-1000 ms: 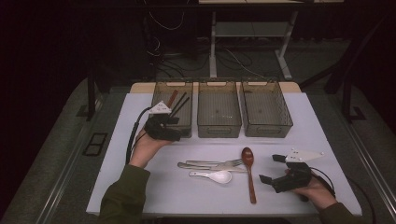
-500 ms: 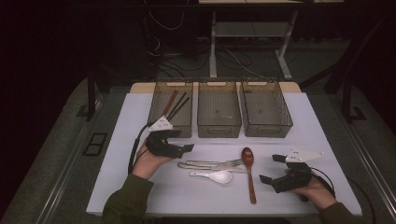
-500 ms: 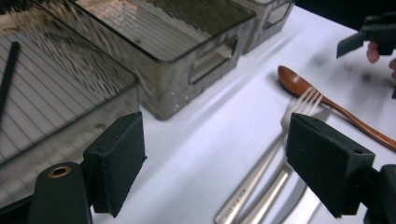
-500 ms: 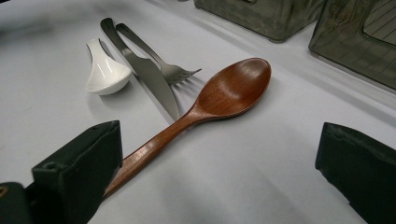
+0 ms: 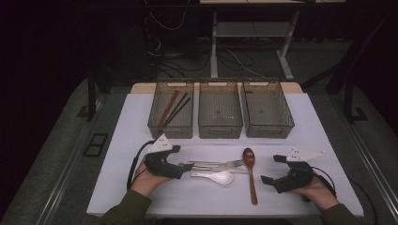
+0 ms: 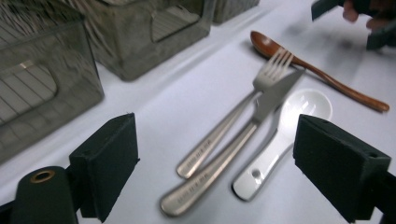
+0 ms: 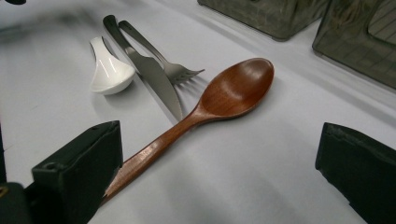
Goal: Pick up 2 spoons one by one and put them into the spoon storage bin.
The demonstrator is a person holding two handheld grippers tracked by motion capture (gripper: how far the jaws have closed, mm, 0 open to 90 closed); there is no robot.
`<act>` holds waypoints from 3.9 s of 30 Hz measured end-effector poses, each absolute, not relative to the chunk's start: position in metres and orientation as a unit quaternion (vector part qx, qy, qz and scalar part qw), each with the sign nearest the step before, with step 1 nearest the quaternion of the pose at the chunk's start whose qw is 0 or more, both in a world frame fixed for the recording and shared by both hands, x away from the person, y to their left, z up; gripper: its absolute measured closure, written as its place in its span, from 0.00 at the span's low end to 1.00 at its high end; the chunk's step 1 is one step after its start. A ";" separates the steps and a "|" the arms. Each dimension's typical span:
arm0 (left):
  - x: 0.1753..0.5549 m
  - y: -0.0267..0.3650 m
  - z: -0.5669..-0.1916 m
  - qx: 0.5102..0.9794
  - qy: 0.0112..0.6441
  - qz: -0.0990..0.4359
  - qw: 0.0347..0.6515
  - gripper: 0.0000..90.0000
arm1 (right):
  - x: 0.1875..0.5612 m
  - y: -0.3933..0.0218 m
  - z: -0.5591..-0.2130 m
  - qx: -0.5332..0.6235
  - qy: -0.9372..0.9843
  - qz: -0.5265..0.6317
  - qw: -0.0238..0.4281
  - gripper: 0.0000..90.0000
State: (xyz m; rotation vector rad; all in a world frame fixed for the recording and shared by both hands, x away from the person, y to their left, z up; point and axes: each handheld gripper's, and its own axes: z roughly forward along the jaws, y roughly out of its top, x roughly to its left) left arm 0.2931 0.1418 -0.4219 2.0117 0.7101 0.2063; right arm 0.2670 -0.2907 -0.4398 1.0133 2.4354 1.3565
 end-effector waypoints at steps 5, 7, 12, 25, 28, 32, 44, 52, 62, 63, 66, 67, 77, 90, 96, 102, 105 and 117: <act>0.282 0.144 -0.432 0.829 0.285 0.083 0.473 0.07 | 0.270 -0.283 -0.434 0.336 0.827 0.443 0.077 0.01; 0.279 0.144 -0.434 0.831 0.287 0.084 0.470 0.04 | 0.272 -0.279 -0.433 0.335 0.831 0.439 0.071 0.01; 0.274 0.146 -0.438 0.832 0.289 0.081 0.467 0.00 | 0.275 -0.266 -0.431 0.332 0.833 0.439 0.056 0.03; 0.273 0.146 -0.442 0.840 0.289 0.086 0.450 0.00 | 0.285 -0.236 -0.423 0.307 0.839 0.448 0.026 0.29; 0.273 0.147 -0.442 0.841 0.289 0.084 0.450 0.00 | 0.287 -0.230 -0.422 0.298 0.843 0.448 0.019 0.36; 0.273 0.148 -0.441 0.839 0.290 0.083 0.452 0.00 | 0.292 -0.220 -0.422 0.293 0.846 0.445 0.011 0.40; 0.274 0.153 -0.443 0.835 0.298 0.082 0.455 0.00 | 0.303 -0.191 -0.425 0.271 0.858 0.436 -0.008 0.43; 0.274 0.155 -0.442 0.829 0.297 0.072 0.468 0.00 | 0.301 -0.179 -0.432 0.262 0.867 0.423 -0.018 0.48; 0.273 0.151 -0.442 0.831 0.297 0.074 0.464 0.00 | 0.296 -0.173 -0.441 0.252 0.878 0.405 -0.024 0.53; 0.273 0.151 -0.442 0.832 0.297 0.075 0.463 0.00 | 0.295 -0.173 -0.442 0.251 0.879 0.404 -0.024 0.54; 0.273 0.151 -0.442 0.833 0.296 0.075 0.462 0.00 | 0.293 -0.171 -0.443 0.240 0.884 0.400 -0.025 0.57; 0.273 0.150 -0.442 0.833 0.295 0.075 0.462 0.00 | 0.292 -0.170 -0.443 0.238 0.886 0.398 -0.023 0.58; 0.272 0.149 -0.441 0.834 0.292 0.072 0.463 0.00 | 0.287 -0.166 -0.448 0.214 0.900 0.378 -0.019 0.67; 0.272 0.149 -0.441 0.836 0.289 0.071 0.461 0.00 | 0.283 -0.164 -0.448 0.200 0.901 0.384 -0.030 0.86; 0.272 0.148 -0.442 0.838 0.286 0.071 0.460 0.00 | 0.280 -0.164 -0.446 0.198 0.898 0.391 -0.029 0.91; 0.271 0.148 -0.442 0.840 0.281 0.068 0.460 0.00 | 0.280 -0.165 -0.445 0.195 0.899 0.391 -0.020 0.91; 0.271 0.148 -0.443 0.840 0.280 0.067 0.460 0.00 | 0.281 -0.168 -0.444 0.198 0.899 0.391 -0.014 0.91; 0.272 0.148 -0.444 0.843 0.276 0.068 0.456 0.00 | 0.291 -0.182 -0.434 0.210 0.885 0.415 0.010 0.91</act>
